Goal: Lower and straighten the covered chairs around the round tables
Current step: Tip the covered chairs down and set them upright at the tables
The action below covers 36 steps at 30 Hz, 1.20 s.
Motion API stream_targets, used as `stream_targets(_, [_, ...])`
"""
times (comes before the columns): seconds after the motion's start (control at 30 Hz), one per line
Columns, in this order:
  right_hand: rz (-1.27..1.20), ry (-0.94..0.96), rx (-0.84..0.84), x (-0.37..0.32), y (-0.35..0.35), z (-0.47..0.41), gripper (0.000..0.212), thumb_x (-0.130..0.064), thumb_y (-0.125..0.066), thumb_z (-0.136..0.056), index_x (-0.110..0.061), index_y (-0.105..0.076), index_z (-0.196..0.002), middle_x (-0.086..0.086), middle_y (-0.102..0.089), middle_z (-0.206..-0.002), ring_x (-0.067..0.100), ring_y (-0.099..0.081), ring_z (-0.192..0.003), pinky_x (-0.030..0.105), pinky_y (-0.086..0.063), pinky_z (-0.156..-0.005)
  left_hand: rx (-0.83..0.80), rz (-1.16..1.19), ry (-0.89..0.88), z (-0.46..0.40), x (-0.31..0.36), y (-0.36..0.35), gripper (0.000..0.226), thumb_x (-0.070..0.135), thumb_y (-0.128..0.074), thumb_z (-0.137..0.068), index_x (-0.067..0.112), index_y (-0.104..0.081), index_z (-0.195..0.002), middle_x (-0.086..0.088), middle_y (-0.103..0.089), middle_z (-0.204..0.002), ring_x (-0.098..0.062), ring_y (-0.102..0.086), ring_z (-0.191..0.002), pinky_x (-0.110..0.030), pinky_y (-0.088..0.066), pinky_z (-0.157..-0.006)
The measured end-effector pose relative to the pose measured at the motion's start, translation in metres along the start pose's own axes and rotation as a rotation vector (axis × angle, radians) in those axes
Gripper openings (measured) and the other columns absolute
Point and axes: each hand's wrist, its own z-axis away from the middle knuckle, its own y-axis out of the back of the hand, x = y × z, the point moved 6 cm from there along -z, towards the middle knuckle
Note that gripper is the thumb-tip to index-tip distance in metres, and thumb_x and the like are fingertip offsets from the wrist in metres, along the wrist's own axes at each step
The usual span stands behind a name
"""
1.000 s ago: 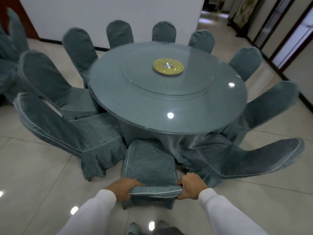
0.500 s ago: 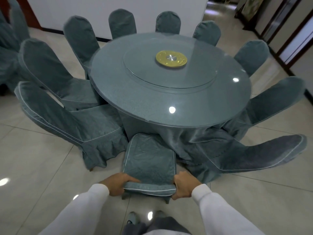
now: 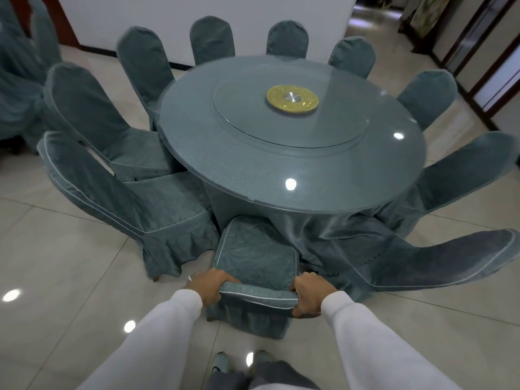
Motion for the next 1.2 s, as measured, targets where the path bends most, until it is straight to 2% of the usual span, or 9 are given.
stream_targets(0.2, [-0.033,-0.023,0.009,0.018,0.000,-0.009,0.052,-0.052,-0.068,-0.058,-0.029,-0.075,-0.104,0.000,-0.074,-0.090,0.027,-0.068,-0.084,0.033,-0.058,-0.076,0.077,0.002,0.031,-0.012,0.011,0.007,0.063,0.006,-0.061,-0.088,0.057,-0.060,-0.125,0.014,-0.066,-0.125,-0.018,-0.054,-0.125,-0.058,-0.022,-0.115])
stream_targets(0.33, [-0.104,-0.069,0.029,0.036,0.004,-0.009,0.057,-0.051,-0.068,-0.057,-0.035,-0.073,-0.111,-0.005,-0.076,-0.094,0.022,-0.070,-0.087,0.032,-0.057,-0.081,0.150,0.061,0.037,-0.016,0.024,0.013,0.059,0.004,-0.060,-0.088,0.049,-0.064,-0.125,0.009,-0.067,-0.124,-0.020,-0.054,-0.123,-0.045,-0.025,-0.110])
stream_targets(0.43, [-0.141,-0.044,-0.048,0.041,0.004,-0.008,0.062,-0.060,-0.074,-0.059,-0.036,-0.071,-0.116,-0.009,-0.075,-0.099,0.018,-0.069,-0.089,0.032,-0.057,-0.084,0.070,0.130,-0.024,-0.015,0.023,0.014,0.059,0.002,-0.061,-0.085,0.045,-0.065,-0.125,0.013,-0.066,-0.124,-0.013,-0.056,-0.119,-0.039,-0.034,-0.111])
stream_targets(0.5, [-0.285,-0.024,-0.154,0.044,0.002,-0.009,0.070,-0.069,-0.078,-0.058,-0.035,-0.070,-0.119,-0.014,-0.073,-0.105,0.013,-0.068,-0.095,0.031,-0.056,-0.090,0.016,0.191,-0.053,-0.015,0.013,0.015,0.057,0.006,-0.066,-0.082,0.047,-0.064,-0.122,0.017,-0.066,-0.122,-0.010,-0.059,-0.114,-0.035,-0.047,-0.106])
stream_targets(0.6, [-0.521,0.007,-0.237,0.043,0.008,-0.011,0.072,-0.080,-0.072,-0.067,-0.038,-0.068,-0.126,-0.019,-0.067,-0.121,0.003,-0.062,-0.107,0.025,-0.048,-0.099,-0.005,0.294,-0.041,-0.006,-0.007,0.018,0.055,0.015,-0.073,-0.081,0.049,-0.059,-0.122,0.017,-0.060,-0.127,-0.007,-0.056,-0.117,-0.031,-0.048,-0.104])
stream_targets(0.7, [-0.703,0.022,-0.125,0.037,0.021,-0.023,0.060,-0.087,-0.063,-0.070,-0.043,-0.074,-0.110,-0.022,-0.072,-0.112,0.000,-0.065,-0.106,0.029,-0.048,-0.101,0.008,0.424,-0.008,0.006,-0.020,0.025,0.052,0.015,-0.072,-0.084,0.040,-0.060,-0.128,0.015,-0.058,-0.130,-0.005,-0.055,-0.118,-0.024,-0.048,-0.102])
stream_targets(0.87, [-0.718,0.115,-0.010,0.020,0.036,-0.068,0.042,-0.068,-0.065,-0.079,-0.035,-0.076,-0.103,-0.016,-0.075,-0.101,0.006,-0.069,-0.098,0.040,-0.054,-0.099,0.167,0.731,0.128,0.024,-0.037,0.048,0.037,0.009,-0.059,-0.095,0.035,-0.065,-0.120,0.017,-0.065,-0.122,0.000,-0.060,-0.116,-0.019,-0.049,-0.094])
stream_targets(1.07, [-0.689,0.233,-0.036,-0.035,0.055,-0.117,0.015,-0.042,-0.065,-0.096,-0.032,-0.076,-0.101,-0.015,-0.076,-0.098,0.006,-0.070,-0.094,0.035,-0.057,-0.094,0.501,0.789,0.261,0.051,-0.073,0.085,0.026,0.009,-0.059,-0.098,0.033,-0.068,-0.103,0.015,-0.073,-0.101,0.006,-0.066,-0.094,-0.013,-0.050,-0.085])
stream_targets(1.2, [-0.680,0.302,-0.055,-0.086,0.069,-0.153,0.012,-0.038,-0.066,-0.097,-0.032,-0.075,-0.101,-0.012,-0.077,-0.096,0.008,-0.071,-0.091,0.034,-0.058,-0.090,0.655,0.828,0.355,0.073,-0.119,0.097,0.032,0.003,-0.057,-0.094,0.030,-0.072,-0.097,0.011,-0.075,-0.095,-0.002,-0.070,-0.089,-0.025,-0.058,-0.086])
